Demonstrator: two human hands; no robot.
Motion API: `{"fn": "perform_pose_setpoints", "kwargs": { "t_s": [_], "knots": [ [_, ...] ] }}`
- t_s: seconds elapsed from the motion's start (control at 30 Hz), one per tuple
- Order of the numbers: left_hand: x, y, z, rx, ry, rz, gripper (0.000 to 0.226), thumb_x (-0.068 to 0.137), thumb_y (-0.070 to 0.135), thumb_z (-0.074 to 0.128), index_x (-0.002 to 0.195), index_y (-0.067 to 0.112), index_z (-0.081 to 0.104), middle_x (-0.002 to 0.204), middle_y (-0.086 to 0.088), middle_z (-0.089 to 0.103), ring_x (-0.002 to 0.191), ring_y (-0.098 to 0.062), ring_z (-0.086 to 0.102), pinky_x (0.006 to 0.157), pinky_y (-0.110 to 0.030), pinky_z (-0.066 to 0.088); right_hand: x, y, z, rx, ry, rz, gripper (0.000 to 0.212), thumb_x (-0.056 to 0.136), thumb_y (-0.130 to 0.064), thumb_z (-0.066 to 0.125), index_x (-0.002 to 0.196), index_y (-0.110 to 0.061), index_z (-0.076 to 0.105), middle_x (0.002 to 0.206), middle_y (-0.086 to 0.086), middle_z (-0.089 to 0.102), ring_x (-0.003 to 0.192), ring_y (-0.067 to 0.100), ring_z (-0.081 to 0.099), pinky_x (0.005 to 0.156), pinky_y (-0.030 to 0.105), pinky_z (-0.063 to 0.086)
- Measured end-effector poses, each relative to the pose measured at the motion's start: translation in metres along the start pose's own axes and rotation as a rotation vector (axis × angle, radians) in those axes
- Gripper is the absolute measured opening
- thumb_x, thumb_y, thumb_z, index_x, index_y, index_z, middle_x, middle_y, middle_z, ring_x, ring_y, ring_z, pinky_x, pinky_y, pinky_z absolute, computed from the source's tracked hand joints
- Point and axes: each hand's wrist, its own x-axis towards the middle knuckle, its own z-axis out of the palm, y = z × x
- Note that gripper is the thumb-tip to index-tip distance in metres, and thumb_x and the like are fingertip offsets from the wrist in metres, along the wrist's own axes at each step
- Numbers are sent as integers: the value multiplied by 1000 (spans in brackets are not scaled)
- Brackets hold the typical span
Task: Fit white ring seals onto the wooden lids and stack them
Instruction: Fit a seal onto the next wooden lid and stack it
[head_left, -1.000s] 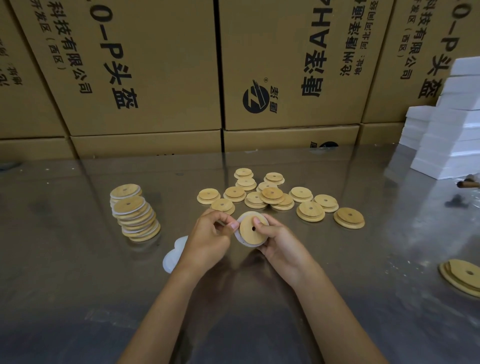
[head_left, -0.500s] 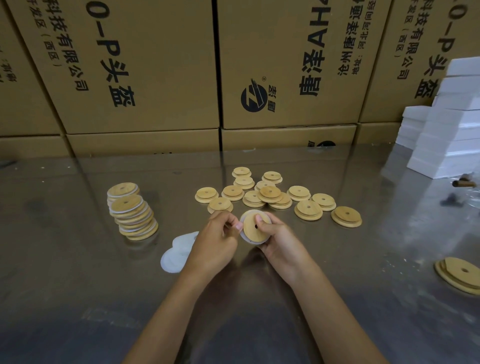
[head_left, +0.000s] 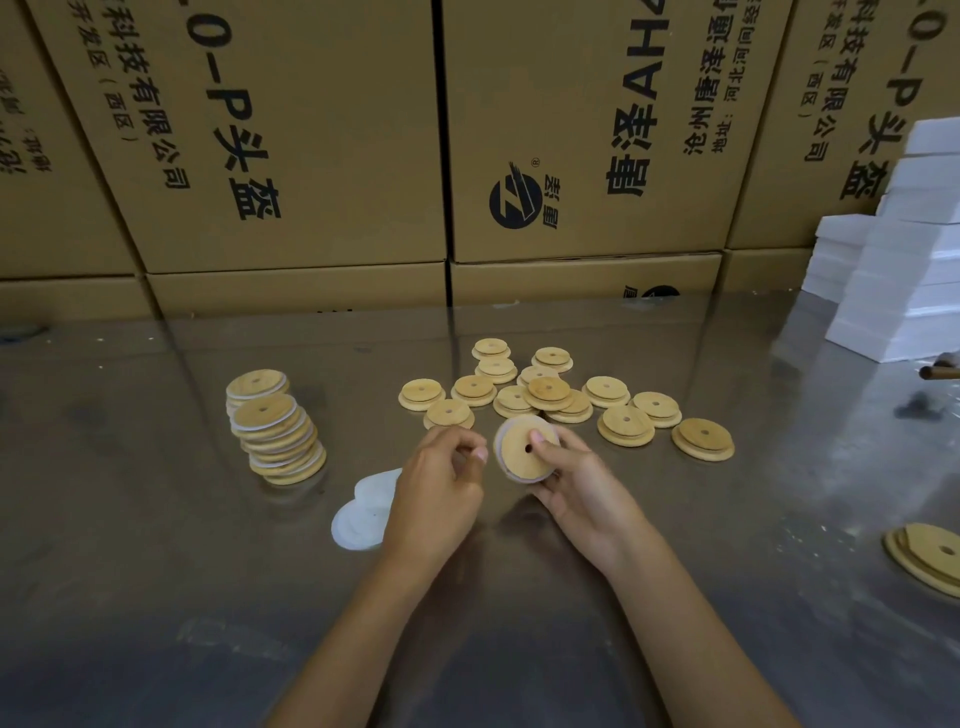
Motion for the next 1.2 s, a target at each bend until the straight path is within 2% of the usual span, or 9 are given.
{"fn": "perform_pose_setpoints", "kwargs": {
  "t_s": [0.1, 0.2, 0.27, 0.4, 0.6, 0.77, 0.97, 1.13, 1.2],
  "knots": [
    [1, 1, 3, -59, 17, -3, 15, 90, 17, 64, 99, 27, 71, 98, 17, 64, 85, 0, 58, 78, -23, 46, 0, 2, -2, -58, -13, -10, 26, 94, -5, 60, 120, 0, 62, 106, 14, 70, 100, 24, 67, 92, 36, 53],
    [0, 1, 4, -31, 82, 60, 20, 88, 14, 67, 105, 22, 74, 98, 15, 66, 81, 5, 58, 73, -10, 44, 0, 4, 0, -135, -13, -34, 28, 89, -5, 67, 117, 2, 62, 103, 14, 72, 97, 25, 68, 92, 39, 53],
    [-1, 2, 3, -18, 126, 96, 21, 86, 9, 68, 103, 19, 75, 95, 13, 67, 80, 9, 58, 69, -4, 41, 0, 6, 1, -168, -8, -53, 28, 88, -6, 69, 114, 2, 62, 101, 15, 73, 95, 26, 68, 90, 39, 54],
    [-3, 3, 4, -74, 166, 98, 21, 82, 8, 72, 96, 23, 74, 92, 15, 64, 80, 4, 59, 69, -7, 44, -1, 8, 2, -185, -10, -76, 21, 88, -7, 69, 108, -4, 64, 98, 14, 74, 90, 23, 70, 82, 33, 56],
    [2, 3, -1, -329, 106, -70, 23, 81, 4, 73, 86, 27, 71, 101, 6, 65, 79, -1, 59, 71, -7, 45, -3, 7, 3, -247, -68, -107, 15, 90, -6, 66, 104, -10, 62, 92, 8, 75, 84, 16, 70, 75, 26, 55],
    [4, 3, -6, -427, 46, -134, 20, 83, 3, 70, 90, 23, 72, 107, 1, 66, 90, -13, 61, 79, -15, 48, -2, 8, 4, -260, -94, -118, 17, 90, -6, 67, 105, -10, 62, 92, 9, 75, 84, 16, 70, 75, 26, 56],
    [4, 2, -8, -493, -35, -147, 25, 86, -1, 63, 95, 21, 72, 104, 2, 70, 94, -16, 60, 86, -25, 50, -2, 9, 3, -261, -106, -130, 16, 90, -5, 67, 102, -13, 62, 92, 8, 75, 83, 16, 70, 73, 25, 56],
    [5, 0, -9, -518, -102, -144, 30, 88, -4, 58, 98, 21, 70, 104, 3, 69, 96, -17, 58, 92, -37, 49, -2, 10, 3, -286, -107, -147, 19, 90, -3, 67, 107, -8, 60, 95, 13, 74, 85, 22, 67, 80, 36, 53],
    [5, -2, -9, -511, -130, -123, 34, 89, -4, 56, 98, 25, 70, 103, 8, 69, 99, -18, 58, 94, -39, 48, -2, 10, 3, -295, -110, -149, 23, 90, -3, 67, 111, -5, 59, 97, 15, 73, 86, 23, 67, 78, 36, 53]
  ]
}}
